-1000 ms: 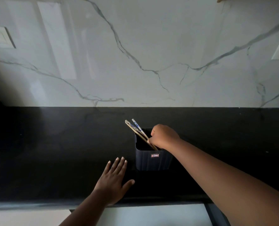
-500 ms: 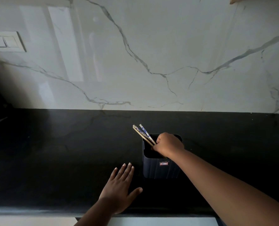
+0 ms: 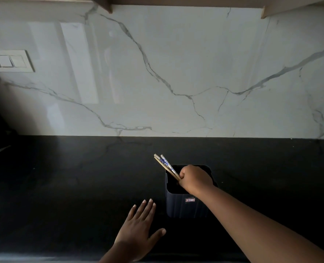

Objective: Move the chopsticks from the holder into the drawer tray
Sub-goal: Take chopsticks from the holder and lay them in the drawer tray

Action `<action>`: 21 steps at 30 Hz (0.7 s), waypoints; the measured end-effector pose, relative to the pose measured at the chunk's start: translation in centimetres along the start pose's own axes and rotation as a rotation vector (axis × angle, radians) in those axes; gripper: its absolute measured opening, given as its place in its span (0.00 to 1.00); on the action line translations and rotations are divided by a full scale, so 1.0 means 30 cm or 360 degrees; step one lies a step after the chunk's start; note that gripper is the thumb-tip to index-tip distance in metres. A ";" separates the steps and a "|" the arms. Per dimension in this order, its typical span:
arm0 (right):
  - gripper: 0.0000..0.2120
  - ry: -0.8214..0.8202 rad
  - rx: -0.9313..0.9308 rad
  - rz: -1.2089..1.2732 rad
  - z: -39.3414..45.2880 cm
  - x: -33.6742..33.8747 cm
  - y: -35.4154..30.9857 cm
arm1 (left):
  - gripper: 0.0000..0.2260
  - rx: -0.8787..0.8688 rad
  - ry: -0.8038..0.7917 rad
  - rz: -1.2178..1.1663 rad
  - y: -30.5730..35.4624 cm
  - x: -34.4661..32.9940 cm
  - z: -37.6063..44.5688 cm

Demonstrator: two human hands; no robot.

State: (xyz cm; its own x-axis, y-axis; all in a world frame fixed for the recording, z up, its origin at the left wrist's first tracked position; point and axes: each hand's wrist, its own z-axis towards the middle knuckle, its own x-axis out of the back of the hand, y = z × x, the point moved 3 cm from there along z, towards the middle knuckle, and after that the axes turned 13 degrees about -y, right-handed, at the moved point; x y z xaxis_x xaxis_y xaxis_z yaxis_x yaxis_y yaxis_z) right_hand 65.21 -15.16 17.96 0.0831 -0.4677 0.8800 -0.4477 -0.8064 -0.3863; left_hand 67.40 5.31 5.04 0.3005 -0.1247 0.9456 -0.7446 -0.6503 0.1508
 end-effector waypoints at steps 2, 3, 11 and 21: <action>0.03 0.0027 0.0026 0.0014 -0.003 0.000 0.002 | 0.43 0.0008 0.0012 -0.0015 0.002 -0.001 -0.003; 0.04 0.0057 0.0043 0.0024 -0.006 0.004 0.003 | 0.43 0.0014 0.0023 -0.0022 0.004 -0.001 -0.005; 0.09 0.0326 0.0368 0.0829 -0.100 0.181 -0.008 | 0.42 0.0015 -0.0002 -0.0082 0.006 0.015 0.000; 0.09 -0.0163 0.0474 0.1751 -0.325 0.336 0.006 | 0.04 0.0000 0.1001 -0.1491 0.066 0.372 -0.061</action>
State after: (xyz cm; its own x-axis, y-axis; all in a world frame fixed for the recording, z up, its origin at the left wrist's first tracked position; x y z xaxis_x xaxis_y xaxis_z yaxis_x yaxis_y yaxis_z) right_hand 57.28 -16.49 29.46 -0.1450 -0.9894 0.0029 -0.0953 0.0111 -0.9954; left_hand 68.19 4.00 16.43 0.3871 0.8119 0.4370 -0.3834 -0.2893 0.8771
